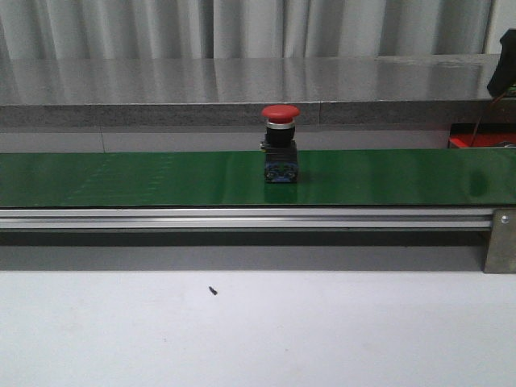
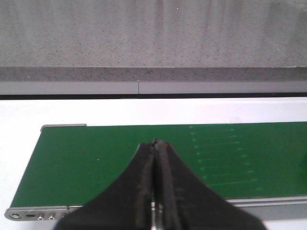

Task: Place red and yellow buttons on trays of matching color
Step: 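Lower the right gripper and grasp the second red button at the belt end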

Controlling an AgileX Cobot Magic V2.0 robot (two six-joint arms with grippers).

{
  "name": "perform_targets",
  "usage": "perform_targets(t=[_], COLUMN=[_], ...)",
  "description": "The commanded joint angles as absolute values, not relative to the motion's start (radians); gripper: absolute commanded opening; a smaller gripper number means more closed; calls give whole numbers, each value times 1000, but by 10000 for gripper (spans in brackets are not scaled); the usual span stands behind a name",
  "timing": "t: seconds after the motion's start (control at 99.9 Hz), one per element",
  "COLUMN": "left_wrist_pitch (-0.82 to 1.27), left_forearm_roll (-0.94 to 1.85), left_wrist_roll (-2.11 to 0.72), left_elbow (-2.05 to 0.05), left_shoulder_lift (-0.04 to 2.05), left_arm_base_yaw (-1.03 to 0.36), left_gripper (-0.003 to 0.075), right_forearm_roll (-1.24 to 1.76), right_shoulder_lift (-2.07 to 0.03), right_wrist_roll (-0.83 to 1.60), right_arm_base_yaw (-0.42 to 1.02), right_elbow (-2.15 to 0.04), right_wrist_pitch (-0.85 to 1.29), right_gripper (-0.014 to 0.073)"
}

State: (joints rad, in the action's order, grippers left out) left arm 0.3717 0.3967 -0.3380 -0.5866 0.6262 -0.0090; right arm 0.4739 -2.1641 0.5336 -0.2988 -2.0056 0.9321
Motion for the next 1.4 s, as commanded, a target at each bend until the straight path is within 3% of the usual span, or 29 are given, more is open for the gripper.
perform_targets(t=[0.0, 0.26, 0.44, 1.031, 1.391], left_wrist_pitch=[297, 297, 297, 297, 297], left_forearm_roll=[418, 418, 418, 418, 418], left_wrist_roll=[-333, -333, -333, -333, -333], left_elbow=[-614, -614, -614, -614, -614], left_shoulder_lift=[625, 625, 625, 625, 625], left_arm_base_yaw=[-17, -17, -17, -17, -17], left_gripper=[-20, -20, -20, -20, -20], right_forearm_roll=[494, 496, 492, 383, 383], right_shoulder_lift=[-2048, -1967, -1868, -1491, -1494], right_wrist_roll=[552, 566, 566, 566, 566], right_arm_base_yaw=[-304, -295, -257, 5, 188], right_elbow=[-2043, -2036, -1943, -1265, -1167], right_wrist_pitch=[1003, 1231, 1240, 854, 561], right_gripper=[606, 606, 606, 606, 606])
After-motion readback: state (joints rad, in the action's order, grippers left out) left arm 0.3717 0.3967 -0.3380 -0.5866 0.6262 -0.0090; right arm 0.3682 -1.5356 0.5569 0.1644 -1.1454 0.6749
